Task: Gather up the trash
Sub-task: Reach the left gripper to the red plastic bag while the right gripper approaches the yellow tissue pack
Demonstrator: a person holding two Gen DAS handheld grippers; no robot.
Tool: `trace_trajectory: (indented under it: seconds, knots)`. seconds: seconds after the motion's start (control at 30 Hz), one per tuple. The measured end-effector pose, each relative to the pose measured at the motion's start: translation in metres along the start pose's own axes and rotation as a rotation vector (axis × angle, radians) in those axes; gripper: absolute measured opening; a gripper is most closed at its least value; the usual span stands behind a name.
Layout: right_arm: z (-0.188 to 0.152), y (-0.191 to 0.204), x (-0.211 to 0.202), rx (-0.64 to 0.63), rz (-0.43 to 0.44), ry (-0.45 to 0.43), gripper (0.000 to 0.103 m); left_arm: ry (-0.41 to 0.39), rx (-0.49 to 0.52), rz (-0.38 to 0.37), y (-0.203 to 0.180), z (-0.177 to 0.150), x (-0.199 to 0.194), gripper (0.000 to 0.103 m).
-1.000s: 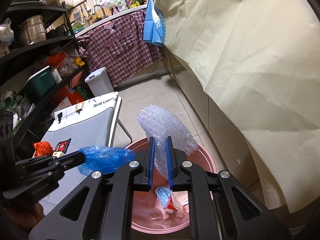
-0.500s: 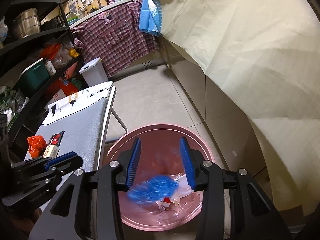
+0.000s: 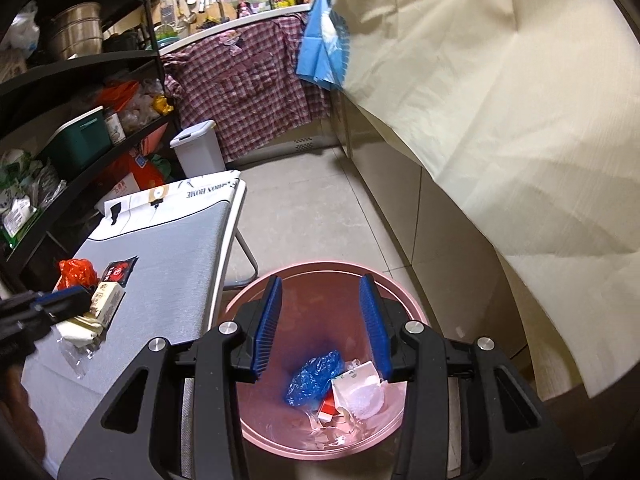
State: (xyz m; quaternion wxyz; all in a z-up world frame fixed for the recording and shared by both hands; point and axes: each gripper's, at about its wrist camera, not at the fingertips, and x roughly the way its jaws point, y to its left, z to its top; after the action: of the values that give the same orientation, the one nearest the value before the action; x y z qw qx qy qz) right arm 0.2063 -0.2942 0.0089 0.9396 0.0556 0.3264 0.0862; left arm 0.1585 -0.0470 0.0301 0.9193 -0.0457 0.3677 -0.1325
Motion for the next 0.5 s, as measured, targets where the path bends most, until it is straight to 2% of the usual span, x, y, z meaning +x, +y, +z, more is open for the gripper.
trace_trajectory:
  seconds: [0.5]
  knots:
    - [-0.005,0.047,-0.036,-0.123,-0.005,-0.066,0.041,-0.104,-0.032,0.134,0.102,0.009,-0.102,0.016]
